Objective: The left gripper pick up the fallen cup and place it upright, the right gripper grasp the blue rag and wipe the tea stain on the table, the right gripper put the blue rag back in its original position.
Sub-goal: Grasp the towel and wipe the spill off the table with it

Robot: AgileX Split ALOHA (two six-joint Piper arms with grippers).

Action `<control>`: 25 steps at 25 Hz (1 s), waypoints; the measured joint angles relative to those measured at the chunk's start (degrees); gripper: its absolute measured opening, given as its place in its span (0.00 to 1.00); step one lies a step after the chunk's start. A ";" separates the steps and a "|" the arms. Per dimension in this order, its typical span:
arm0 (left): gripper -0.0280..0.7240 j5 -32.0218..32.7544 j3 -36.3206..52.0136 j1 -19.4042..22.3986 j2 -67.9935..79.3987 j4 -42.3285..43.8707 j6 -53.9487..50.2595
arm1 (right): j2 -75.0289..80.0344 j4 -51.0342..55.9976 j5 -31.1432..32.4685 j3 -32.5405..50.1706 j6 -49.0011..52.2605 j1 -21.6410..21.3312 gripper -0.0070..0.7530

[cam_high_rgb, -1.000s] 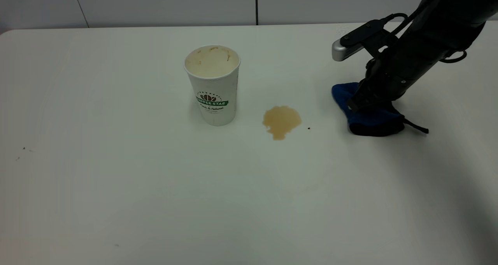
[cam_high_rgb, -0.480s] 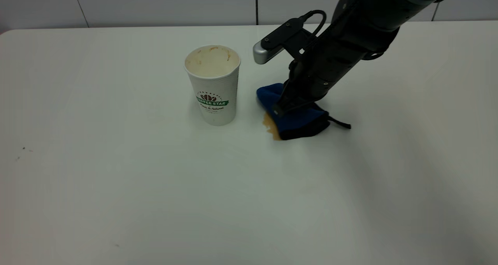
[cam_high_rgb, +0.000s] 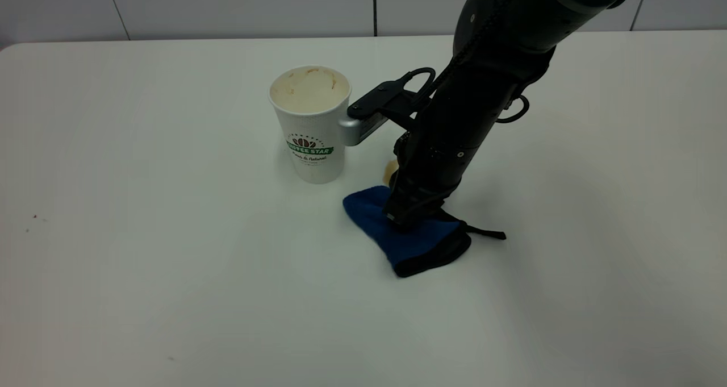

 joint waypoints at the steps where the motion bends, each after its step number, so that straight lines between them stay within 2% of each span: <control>1: 0.67 0.00 0.00 0.00 0.00 0.00 0.00 | 0.00 -2.22 0.58 -0.05 0.60 0.00 0.08; 6: 0.67 0.00 0.00 0.00 0.00 0.00 0.00 | -0.35 -14.93 -1.30 -0.38 12.00 -0.85 0.08; 10: 0.67 0.00 0.00 0.00 0.00 0.00 0.00 | -0.35 -22.39 -11.09 -0.38 24.59 -2.75 0.08; 12: 0.67 0.00 0.00 0.00 0.00 0.00 0.00 | -0.02 -24.03 -15.50 -0.33 27.70 -3.27 0.08; 14: 0.67 0.00 0.00 0.00 0.00 0.00 0.00 | 0.04 -24.54 -16.67 -0.33 28.80 -3.29 0.08; 17: 0.67 0.00 0.00 0.00 0.00 0.00 0.00 | 0.04 -25.38 -16.08 -0.85 28.57 -2.32 0.08; 20: 0.67 0.00 0.00 0.00 0.00 0.00 0.00 | 0.04 -25.70 -12.68 -2.24 27.16 -0.83 0.08; 25: 0.67 0.00 0.00 0.00 0.00 0.00 0.00 | 0.04 -26.16 -1.61 -3.78 23.60 0.82 0.08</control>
